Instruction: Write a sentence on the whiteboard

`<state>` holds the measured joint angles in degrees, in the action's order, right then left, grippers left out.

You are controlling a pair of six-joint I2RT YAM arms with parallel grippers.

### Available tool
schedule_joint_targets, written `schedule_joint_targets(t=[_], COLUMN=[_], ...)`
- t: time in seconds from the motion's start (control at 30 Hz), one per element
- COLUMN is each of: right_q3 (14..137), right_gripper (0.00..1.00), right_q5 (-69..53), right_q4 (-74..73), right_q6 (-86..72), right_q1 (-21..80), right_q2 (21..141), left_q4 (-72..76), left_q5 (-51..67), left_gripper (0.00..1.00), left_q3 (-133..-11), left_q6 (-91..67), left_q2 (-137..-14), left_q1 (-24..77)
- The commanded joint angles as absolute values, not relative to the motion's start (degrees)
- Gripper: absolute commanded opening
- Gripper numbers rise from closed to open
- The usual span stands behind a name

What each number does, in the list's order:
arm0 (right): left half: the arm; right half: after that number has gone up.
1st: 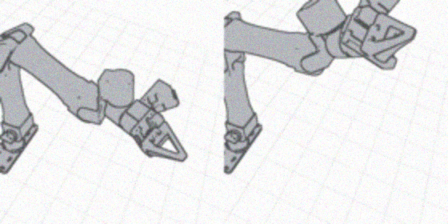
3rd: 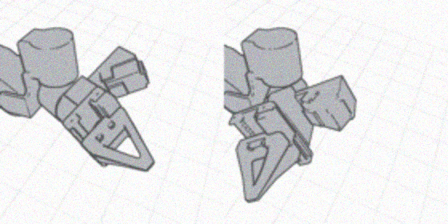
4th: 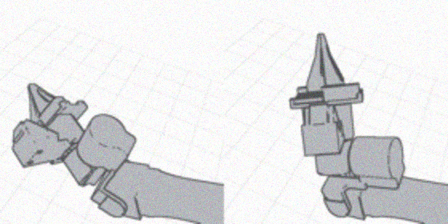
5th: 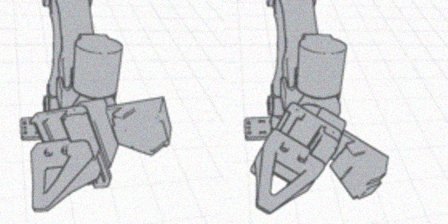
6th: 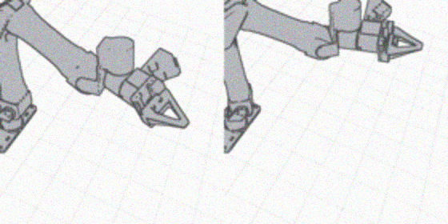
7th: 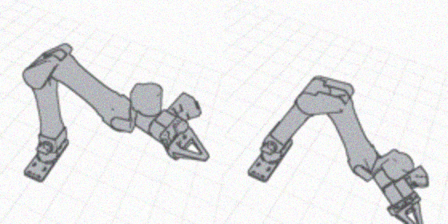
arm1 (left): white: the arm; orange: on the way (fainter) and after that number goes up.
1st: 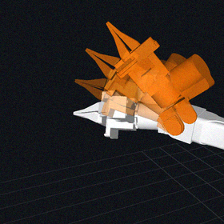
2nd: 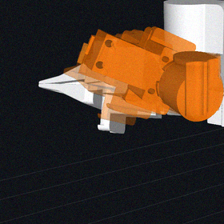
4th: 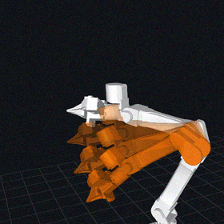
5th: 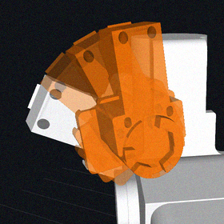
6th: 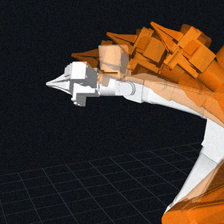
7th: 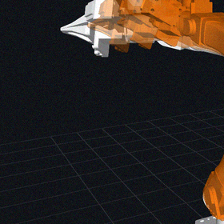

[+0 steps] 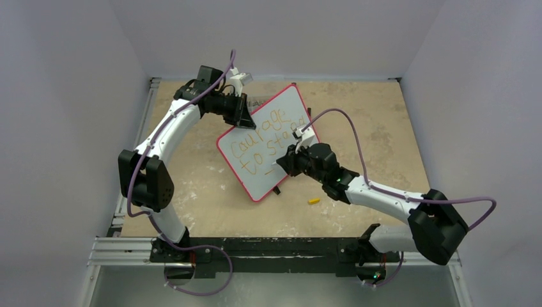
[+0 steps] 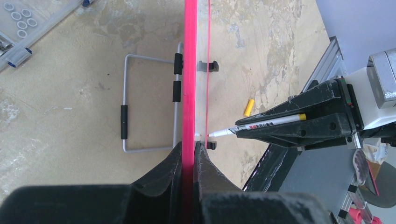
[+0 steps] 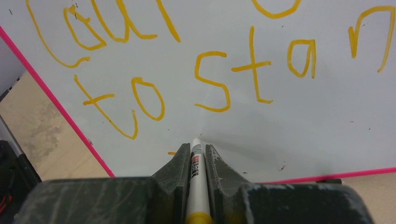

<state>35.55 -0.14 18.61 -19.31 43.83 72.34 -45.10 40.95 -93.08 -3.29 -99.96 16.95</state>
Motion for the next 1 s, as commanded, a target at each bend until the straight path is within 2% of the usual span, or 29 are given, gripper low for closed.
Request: schedule_joint_targets(t=[0.0,0.37,0.97], right_q3=[39.5,39.4,32.5], right_gripper=[0.0,0.0,0.0], right_q5=[-1.2,-2.9,-3.4], right_q4=[22.6,24.6,24.8], right_q6=[-18.7,-19.0,-20.2], right_q1=[43.7,43.6,43.7], right_q2=[73.8,77.9,77.1], left_q4=[-49.0,-49.0,-49.0], left_q5=[33.0,33.2,33.2], left_gripper=[0.0,0.0,0.0], left_q3=[-92.3,-92.4,-92.3], left_q6=[2.1,2.1,2.1], left_q2=[-101.0,-100.8,-100.6], left_q1=[17.3,17.3,17.4])
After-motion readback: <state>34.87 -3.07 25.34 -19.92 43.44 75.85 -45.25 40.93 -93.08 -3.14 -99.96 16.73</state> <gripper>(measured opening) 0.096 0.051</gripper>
